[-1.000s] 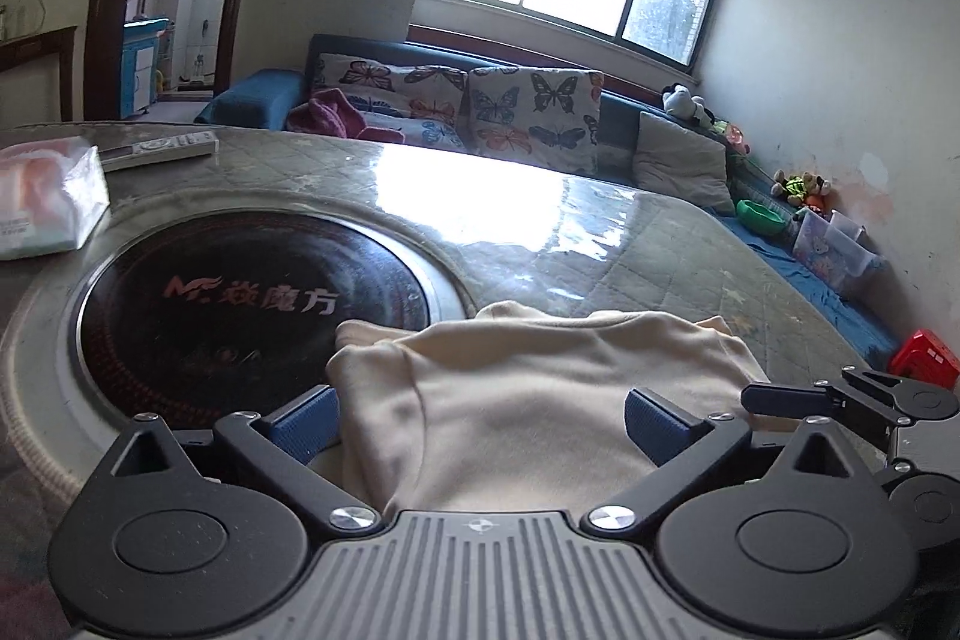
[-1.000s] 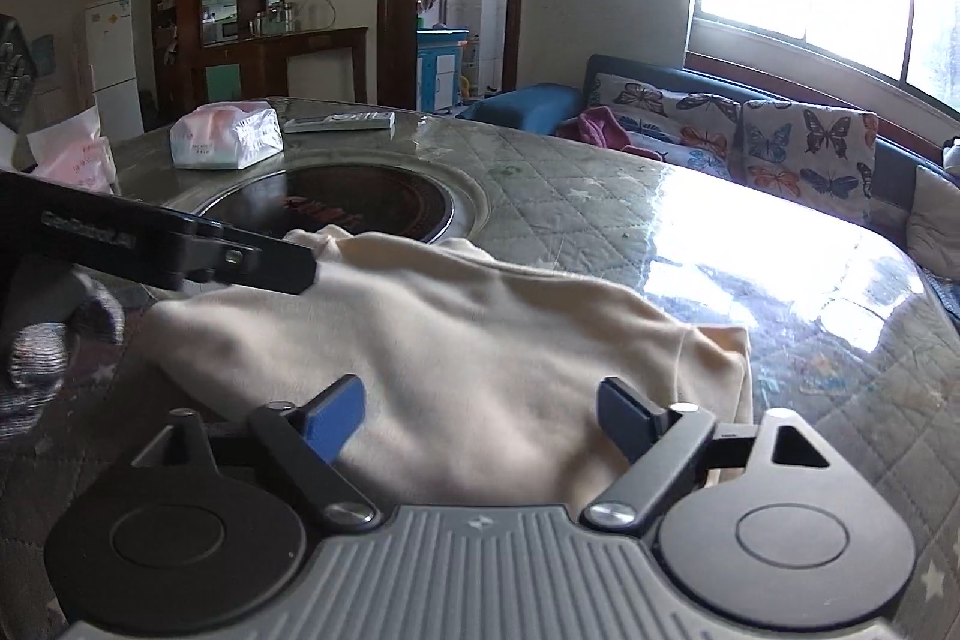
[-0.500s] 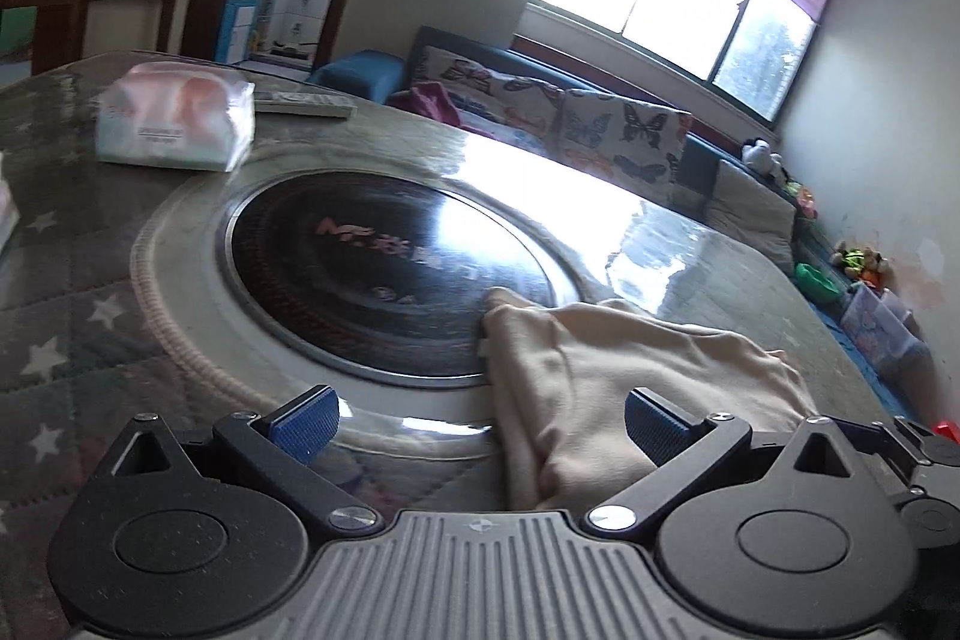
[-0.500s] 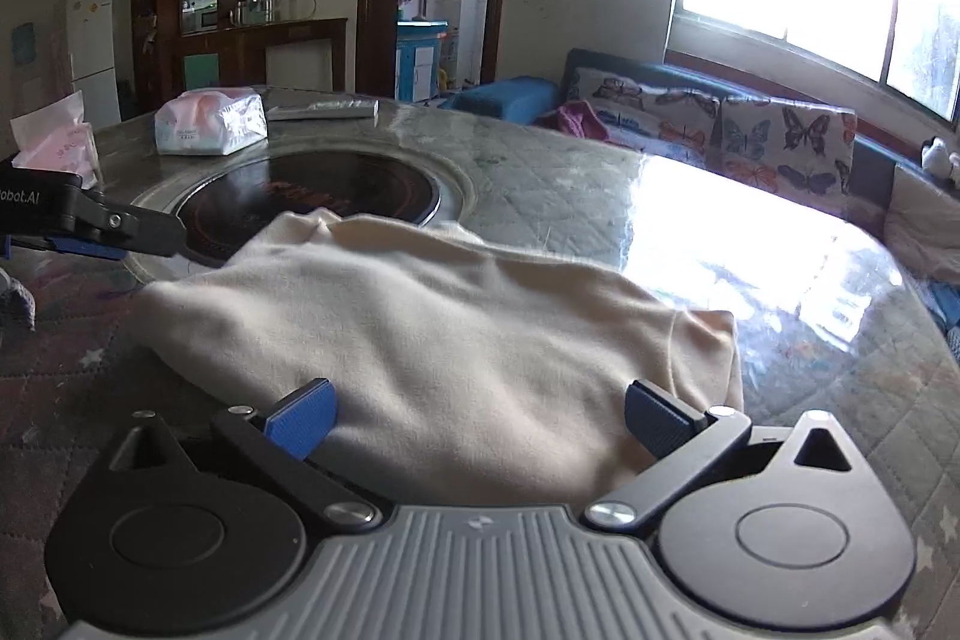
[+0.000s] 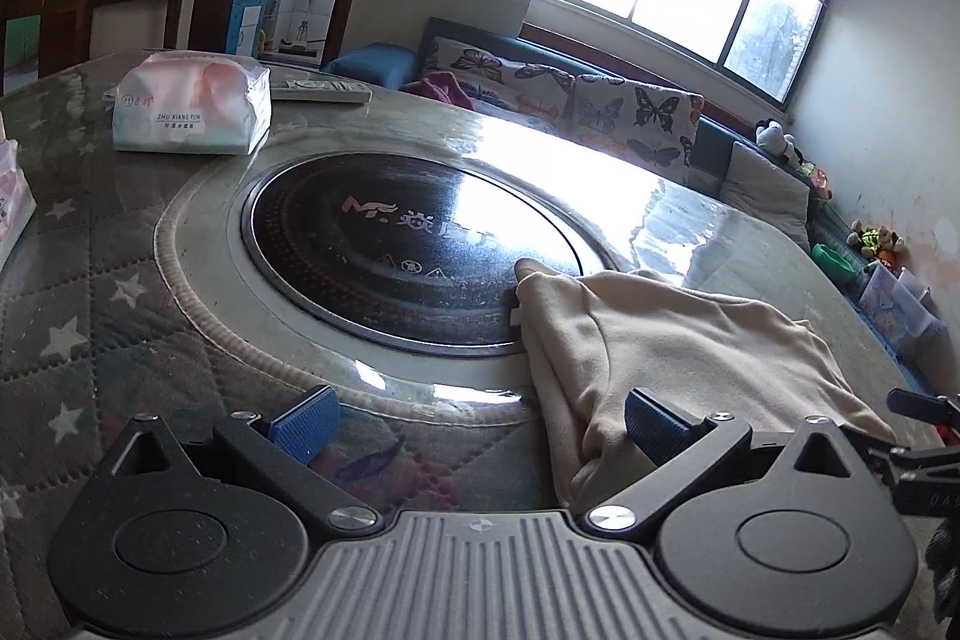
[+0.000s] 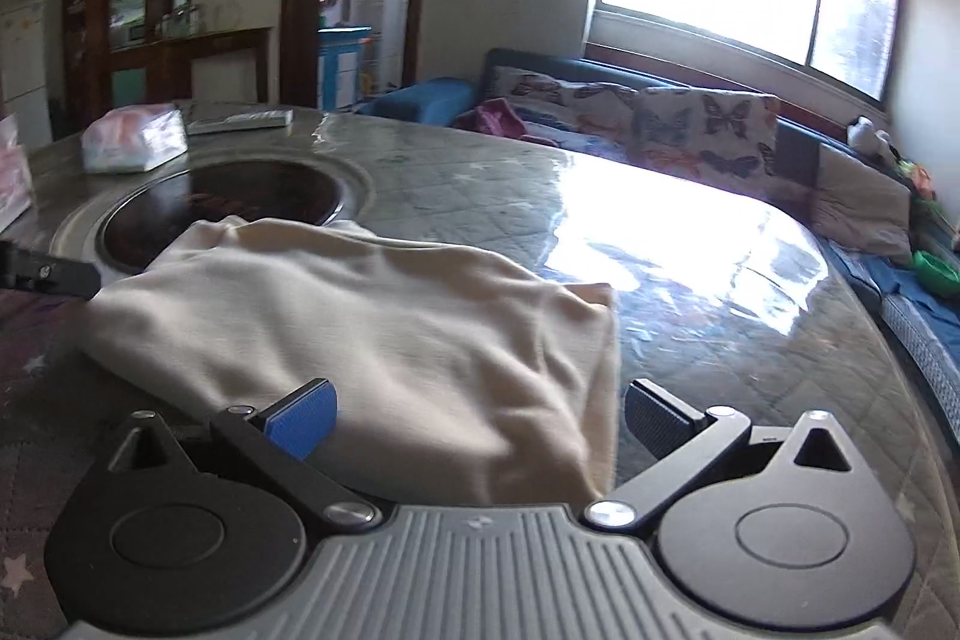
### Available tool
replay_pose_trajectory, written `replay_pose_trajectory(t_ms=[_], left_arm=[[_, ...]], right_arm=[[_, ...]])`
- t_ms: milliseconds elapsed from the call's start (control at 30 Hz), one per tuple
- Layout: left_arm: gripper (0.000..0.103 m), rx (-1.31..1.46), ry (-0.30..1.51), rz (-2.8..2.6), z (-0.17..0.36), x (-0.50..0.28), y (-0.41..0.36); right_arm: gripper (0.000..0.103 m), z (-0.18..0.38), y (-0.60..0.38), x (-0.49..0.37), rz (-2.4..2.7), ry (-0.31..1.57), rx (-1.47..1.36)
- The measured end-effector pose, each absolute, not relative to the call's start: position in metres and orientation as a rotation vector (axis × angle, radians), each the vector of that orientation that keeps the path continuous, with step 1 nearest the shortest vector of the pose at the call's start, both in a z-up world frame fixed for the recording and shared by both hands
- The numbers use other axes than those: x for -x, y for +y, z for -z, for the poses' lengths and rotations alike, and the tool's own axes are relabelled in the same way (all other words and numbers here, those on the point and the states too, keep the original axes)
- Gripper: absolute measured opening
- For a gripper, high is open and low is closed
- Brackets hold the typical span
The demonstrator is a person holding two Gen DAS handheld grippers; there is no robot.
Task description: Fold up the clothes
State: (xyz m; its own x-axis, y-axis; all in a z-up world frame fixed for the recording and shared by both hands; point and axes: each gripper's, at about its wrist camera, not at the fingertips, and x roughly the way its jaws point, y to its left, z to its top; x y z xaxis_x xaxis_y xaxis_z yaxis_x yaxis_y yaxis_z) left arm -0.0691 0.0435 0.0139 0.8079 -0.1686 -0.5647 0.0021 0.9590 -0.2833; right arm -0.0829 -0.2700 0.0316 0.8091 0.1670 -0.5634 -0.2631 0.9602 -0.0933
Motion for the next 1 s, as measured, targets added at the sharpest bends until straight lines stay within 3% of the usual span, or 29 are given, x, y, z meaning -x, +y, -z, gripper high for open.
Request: replay_pose_trajectory(t_ms=[1000], left_arm=[[0.103,0.232,0.621,0.095,-0.011,0.070,0.040]], right_arm=[[0.103,-0.030,-0.329,0.064,-0.047,0.628,0.128]])
